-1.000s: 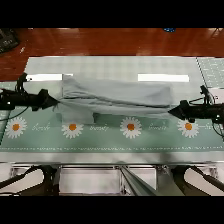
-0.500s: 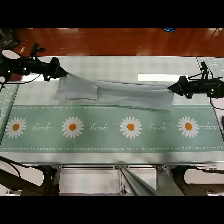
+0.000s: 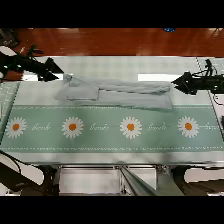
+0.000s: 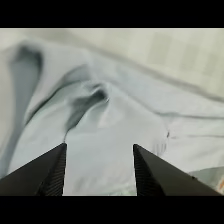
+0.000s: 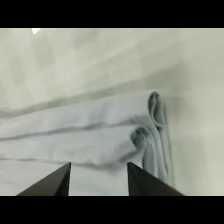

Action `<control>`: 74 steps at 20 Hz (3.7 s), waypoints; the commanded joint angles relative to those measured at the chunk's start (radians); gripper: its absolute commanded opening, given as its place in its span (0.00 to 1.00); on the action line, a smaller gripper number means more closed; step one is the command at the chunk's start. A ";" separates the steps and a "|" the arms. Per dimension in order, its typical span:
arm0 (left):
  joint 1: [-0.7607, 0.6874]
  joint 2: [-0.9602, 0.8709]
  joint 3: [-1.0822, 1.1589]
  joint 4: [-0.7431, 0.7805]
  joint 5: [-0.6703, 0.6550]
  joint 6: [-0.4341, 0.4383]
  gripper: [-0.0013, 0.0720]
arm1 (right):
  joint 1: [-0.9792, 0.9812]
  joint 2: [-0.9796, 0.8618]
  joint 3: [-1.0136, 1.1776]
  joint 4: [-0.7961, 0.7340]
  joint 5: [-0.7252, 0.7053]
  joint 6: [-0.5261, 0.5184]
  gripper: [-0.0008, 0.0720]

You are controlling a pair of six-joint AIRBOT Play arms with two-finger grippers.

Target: Fold the shirts.

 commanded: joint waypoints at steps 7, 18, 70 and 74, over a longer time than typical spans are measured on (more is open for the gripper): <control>0.017 0.665 -0.670 0.160 0.440 0.140 0.71 | -0.098 0.179 -0.297 -0.097 -0.112 0.062 0.58; -0.269 0.840 -0.961 0.127 0.542 0.140 0.71 | 0.132 -0.074 -0.172 0.014 -0.164 0.135 0.58; -0.301 1.008 -0.639 0.137 0.231 0.060 0.05 | 0.776 0.145 0.096 -0.010 -0.169 0.146 0.04; -0.319 1.181 -0.907 0.061 0.304 0.030 0.05 | 0.845 -0.097 0.252 0.017 -0.181 0.156 0.24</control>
